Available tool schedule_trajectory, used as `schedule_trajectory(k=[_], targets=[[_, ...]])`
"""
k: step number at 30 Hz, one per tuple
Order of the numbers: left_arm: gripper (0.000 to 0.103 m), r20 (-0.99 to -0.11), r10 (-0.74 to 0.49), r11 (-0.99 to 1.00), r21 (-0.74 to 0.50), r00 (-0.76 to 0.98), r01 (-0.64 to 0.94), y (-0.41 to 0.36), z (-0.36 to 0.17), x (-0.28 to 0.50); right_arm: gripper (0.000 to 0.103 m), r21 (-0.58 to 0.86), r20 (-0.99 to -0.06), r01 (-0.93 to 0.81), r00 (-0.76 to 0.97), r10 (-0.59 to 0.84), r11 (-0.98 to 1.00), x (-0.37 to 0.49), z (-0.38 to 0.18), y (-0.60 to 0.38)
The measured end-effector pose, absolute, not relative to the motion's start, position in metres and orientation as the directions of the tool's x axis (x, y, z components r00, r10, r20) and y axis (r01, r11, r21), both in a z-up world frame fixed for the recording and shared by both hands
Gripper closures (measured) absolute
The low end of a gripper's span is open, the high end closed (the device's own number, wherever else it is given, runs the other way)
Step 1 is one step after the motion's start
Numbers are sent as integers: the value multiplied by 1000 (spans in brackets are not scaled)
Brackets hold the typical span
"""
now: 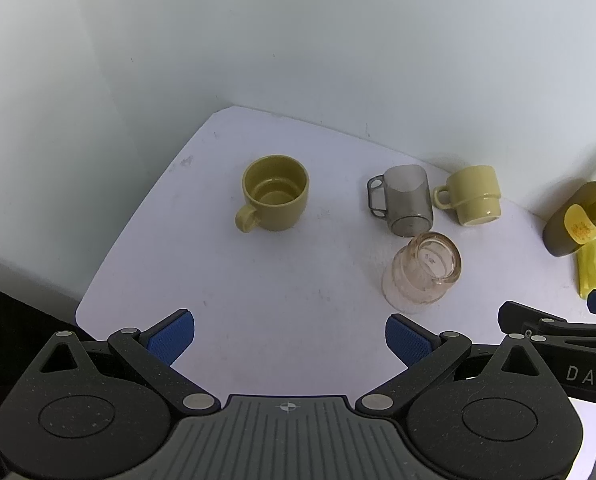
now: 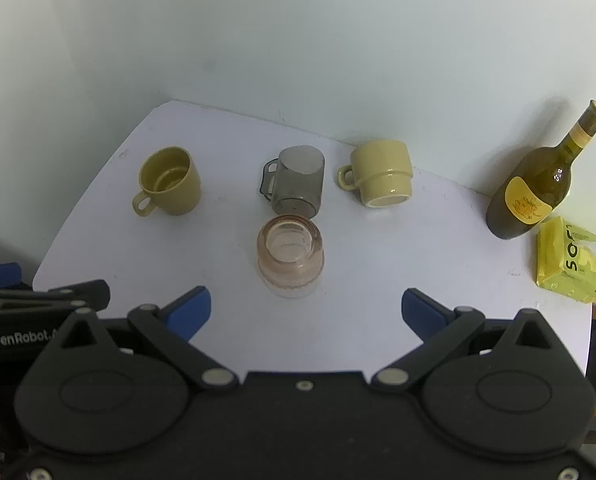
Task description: Flip cup upright
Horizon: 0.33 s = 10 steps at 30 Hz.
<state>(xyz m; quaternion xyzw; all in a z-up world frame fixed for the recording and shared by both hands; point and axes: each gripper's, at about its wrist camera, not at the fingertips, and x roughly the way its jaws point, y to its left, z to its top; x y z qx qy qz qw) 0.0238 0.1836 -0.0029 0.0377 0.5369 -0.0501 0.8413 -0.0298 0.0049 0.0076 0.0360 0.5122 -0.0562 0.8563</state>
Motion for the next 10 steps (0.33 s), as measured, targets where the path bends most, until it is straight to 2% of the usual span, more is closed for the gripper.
schedule_trajectory(k=[10], targets=[[0,-909,-41,992,13,415,126,183,-6,25,1,6,-888,131,457,-55,991,-28,4,7]])
